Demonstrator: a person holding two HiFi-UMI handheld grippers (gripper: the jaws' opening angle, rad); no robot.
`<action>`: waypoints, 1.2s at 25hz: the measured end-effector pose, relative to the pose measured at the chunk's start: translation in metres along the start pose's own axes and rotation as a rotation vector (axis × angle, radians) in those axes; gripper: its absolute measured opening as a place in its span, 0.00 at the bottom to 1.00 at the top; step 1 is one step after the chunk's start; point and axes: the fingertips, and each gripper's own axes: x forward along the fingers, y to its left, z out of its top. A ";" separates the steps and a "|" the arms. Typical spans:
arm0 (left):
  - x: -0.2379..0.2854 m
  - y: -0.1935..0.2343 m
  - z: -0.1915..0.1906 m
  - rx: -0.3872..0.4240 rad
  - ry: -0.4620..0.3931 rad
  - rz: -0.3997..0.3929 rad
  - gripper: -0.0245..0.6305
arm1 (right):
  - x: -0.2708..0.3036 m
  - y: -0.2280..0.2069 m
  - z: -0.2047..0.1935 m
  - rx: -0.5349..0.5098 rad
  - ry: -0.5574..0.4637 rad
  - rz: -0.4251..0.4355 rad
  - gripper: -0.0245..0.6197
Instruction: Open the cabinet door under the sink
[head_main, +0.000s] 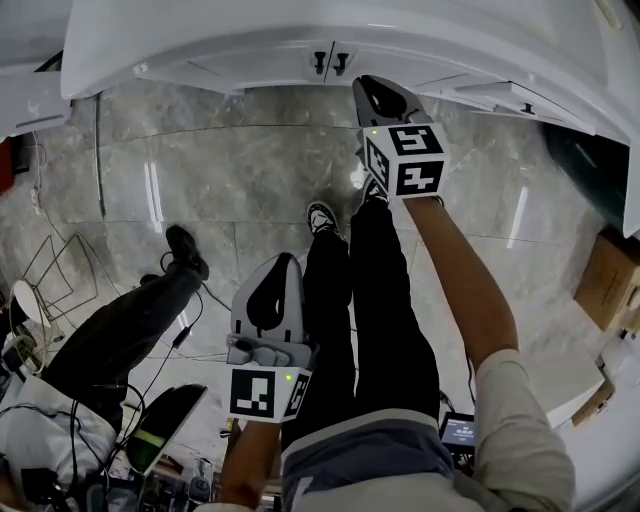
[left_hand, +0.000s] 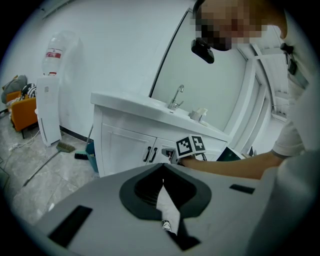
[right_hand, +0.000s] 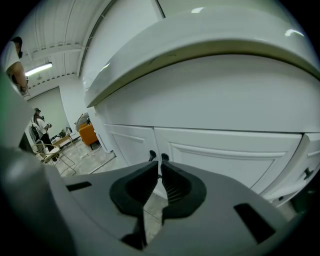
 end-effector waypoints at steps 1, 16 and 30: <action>0.001 -0.001 0.000 -0.005 0.001 -0.003 0.04 | 0.004 0.000 -0.001 0.005 0.002 0.000 0.06; 0.011 0.016 -0.006 -0.026 0.019 0.028 0.04 | 0.052 -0.009 -0.018 0.055 0.061 -0.040 0.12; 0.012 0.029 -0.015 -0.041 0.031 0.020 0.04 | 0.073 -0.011 -0.024 0.068 0.103 -0.097 0.12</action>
